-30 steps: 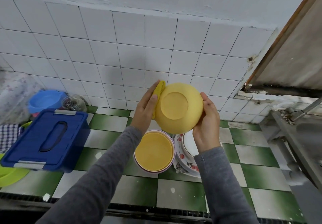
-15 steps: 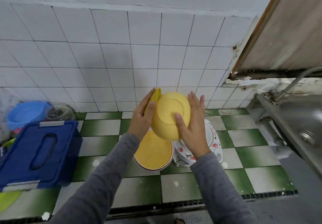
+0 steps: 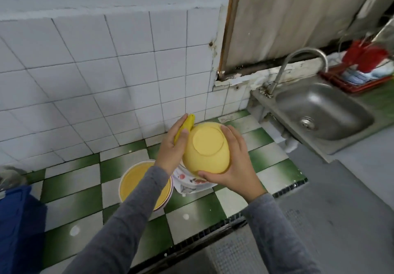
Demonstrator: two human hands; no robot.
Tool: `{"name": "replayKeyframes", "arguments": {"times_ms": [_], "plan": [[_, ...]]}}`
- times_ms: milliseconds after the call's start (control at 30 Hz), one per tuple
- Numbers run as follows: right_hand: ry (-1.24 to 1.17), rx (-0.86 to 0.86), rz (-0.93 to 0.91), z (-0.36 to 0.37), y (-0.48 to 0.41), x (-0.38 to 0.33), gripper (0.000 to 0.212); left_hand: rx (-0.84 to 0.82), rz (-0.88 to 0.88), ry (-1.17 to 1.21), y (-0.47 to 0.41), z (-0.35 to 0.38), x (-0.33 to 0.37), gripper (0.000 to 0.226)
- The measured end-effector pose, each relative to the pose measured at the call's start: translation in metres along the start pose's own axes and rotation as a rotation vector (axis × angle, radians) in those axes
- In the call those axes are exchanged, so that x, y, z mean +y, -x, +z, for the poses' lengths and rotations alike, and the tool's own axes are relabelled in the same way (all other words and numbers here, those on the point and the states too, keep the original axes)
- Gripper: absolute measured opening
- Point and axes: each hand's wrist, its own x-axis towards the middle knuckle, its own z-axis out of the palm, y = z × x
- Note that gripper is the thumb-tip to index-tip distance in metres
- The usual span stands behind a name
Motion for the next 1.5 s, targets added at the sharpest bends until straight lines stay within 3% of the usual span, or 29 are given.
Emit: {"name": "replayKeyframes", "arguments": {"times_ms": [367,767,1100,1500], "plan": [[0.013,0.416,0.282,-0.198,0.115,0.105,0.111,-0.289,0.001,0.154,0.011,0.237,0.024,0.029],[0.148,0.72,0.473,-0.381,0.215,0.221,0.111,-0.579,0.012,0.223,0.035,0.495,0.062,0.025],[0.167,0.812,0.506,-0.477,0.176,0.325,0.117,-0.647,0.064,0.22,-0.044,0.653,0.06,0.032],[0.162,0.793,0.517,-0.606,0.074,0.462,0.118,-0.576,0.078,0.186,-0.165,0.821,0.082,0.037]]}}
